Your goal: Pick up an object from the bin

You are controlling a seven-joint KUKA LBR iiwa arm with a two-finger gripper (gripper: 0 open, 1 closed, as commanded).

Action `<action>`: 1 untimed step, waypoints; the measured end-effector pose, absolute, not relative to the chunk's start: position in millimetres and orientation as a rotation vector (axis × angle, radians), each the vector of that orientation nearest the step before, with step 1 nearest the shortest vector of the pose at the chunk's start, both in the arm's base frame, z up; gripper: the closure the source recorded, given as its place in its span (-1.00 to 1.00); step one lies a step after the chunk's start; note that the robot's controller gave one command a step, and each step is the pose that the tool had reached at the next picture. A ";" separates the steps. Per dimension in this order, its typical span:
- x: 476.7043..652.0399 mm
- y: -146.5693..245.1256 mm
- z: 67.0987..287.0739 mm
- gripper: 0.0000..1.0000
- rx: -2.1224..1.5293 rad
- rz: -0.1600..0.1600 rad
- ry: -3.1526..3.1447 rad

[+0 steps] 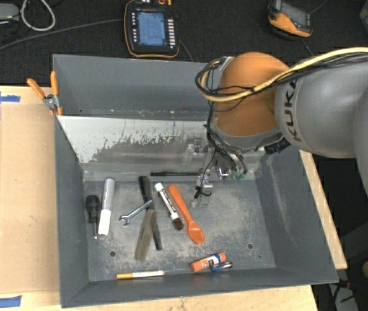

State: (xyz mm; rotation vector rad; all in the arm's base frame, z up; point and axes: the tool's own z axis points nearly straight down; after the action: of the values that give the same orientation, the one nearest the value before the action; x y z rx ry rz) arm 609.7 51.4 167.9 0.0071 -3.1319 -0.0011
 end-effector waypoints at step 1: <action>611.5 51.1 172.4 -1.00 0.004 -0.002 -3.140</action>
Offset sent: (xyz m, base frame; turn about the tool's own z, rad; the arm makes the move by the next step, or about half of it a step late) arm -0.0177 0.0836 -0.0979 -0.2427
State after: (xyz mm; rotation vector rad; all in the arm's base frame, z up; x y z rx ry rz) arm 611.5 51.1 172.4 0.0045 -3.1400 -0.0018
